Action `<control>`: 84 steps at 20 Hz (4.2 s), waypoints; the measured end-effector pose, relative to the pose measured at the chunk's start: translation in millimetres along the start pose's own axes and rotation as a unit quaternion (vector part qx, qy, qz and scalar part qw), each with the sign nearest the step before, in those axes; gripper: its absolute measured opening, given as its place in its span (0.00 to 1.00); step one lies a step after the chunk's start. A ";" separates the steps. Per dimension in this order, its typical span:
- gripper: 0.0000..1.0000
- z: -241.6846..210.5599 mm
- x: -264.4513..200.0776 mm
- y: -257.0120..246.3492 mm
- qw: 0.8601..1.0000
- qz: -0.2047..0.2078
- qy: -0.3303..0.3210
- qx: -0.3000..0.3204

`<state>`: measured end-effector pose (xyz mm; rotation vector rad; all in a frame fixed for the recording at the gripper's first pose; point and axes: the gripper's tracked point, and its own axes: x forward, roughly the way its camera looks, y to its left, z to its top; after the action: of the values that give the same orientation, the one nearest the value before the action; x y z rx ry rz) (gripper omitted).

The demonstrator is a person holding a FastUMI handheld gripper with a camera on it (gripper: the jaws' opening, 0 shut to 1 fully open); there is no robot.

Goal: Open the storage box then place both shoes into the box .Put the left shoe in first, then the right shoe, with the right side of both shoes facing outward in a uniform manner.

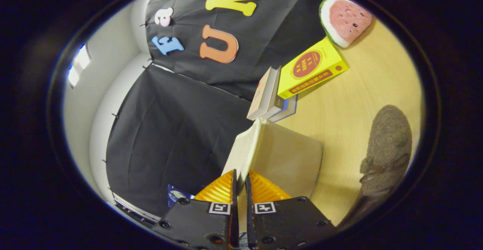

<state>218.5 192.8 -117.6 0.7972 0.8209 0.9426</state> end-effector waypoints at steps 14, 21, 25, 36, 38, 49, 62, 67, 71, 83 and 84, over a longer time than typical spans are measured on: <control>0.09 16.7 38.7 171.2 0.995 -0.024 -0.031 -0.095; 0.11 6.8 100.5 226.5 0.994 -0.026 -0.027 -0.107; 0.12 -8.6 150.1 250.7 0.993 -0.032 -0.017 -0.115; 0.69 -53.9 222.1 282.7 0.969 -0.078 0.019 -0.235; 0.92 -53.5 206.4 275.5 0.961 -0.101 0.011 -0.257; 0.96 6.2 32.6 142.9 0.888 -0.308 -0.055 -0.336; 0.94 4.0 -160.1 -99.3 0.827 -0.508 0.006 -0.242; 0.86 -17.0 -159.8 -147.5 0.834 -0.510 0.067 -0.202; 0.54 -23.1 -150.3 -168.4 0.834 -0.512 0.108 -0.177; 0.00 -25.0 -150.4 -147.2 0.867 -0.485 0.093 -0.059; 0.00 -20.4 -155.1 -137.8 0.869 -0.484 0.086 -0.060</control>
<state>196.2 6.2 -207.7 0.1125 1.1385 0.1463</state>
